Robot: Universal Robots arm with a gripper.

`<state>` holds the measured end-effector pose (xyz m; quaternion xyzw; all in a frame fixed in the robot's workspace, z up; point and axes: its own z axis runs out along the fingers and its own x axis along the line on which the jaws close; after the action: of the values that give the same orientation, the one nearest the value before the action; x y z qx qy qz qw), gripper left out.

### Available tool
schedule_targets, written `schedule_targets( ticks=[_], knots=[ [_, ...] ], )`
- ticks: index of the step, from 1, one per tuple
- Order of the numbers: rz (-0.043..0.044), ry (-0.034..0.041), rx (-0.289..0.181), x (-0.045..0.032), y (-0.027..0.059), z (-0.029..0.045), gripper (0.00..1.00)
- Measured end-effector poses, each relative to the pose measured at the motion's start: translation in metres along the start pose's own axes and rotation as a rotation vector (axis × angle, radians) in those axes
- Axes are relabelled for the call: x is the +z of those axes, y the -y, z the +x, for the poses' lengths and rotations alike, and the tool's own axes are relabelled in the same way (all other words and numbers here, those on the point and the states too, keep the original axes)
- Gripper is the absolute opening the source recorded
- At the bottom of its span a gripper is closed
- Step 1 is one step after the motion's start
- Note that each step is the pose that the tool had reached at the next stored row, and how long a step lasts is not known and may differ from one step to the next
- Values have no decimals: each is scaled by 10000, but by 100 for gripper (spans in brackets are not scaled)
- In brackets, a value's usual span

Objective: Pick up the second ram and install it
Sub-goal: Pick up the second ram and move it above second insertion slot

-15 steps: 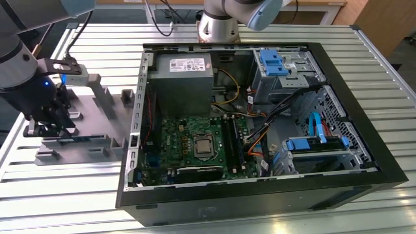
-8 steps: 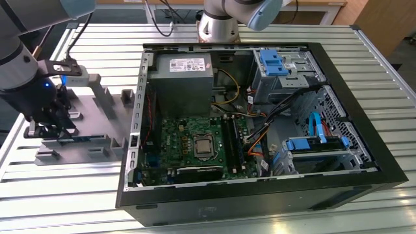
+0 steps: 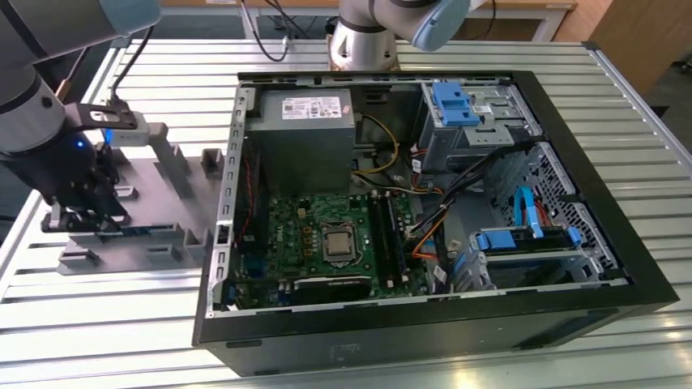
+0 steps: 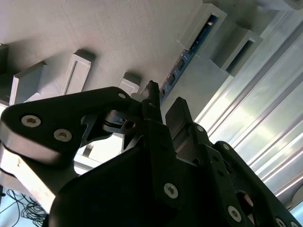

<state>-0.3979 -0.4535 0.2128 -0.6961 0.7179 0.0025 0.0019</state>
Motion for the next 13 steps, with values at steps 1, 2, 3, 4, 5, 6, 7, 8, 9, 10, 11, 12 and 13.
schedule_targets(
  ticks=[1, 2, 3, 4, 5, 6, 7, 8, 9, 10, 11, 12, 13],
  knots=[
    [0, 0, -42, 7, 0, 1, 33],
    [-1, -1, -87, 13, 0, 1, 33],
    [-2, -1, -116, 17, 0, 1, 33],
    [-3, -1, -122, 20, 0, 2, 33],
    [-1, 0, -125, 23, 0, 5, 33],
    [-1, 0, -124, 27, 1, 7, 33],
    [0, 1, -124, 31, 1, 9, 33],
    [0, 0, -124, 36, 1, 11, 33],
    [0, 1, -124, 41, 1, 13, 33],
    [-1, 0, -124, 45, 0, 15, 33],
    [-2, 0, -123, 49, 0, 16, 33],
    [-2, -1, -123, 51, 0, 16, 33],
    [-3, -2, -123, 53, 0, 16, 33]
  ],
)
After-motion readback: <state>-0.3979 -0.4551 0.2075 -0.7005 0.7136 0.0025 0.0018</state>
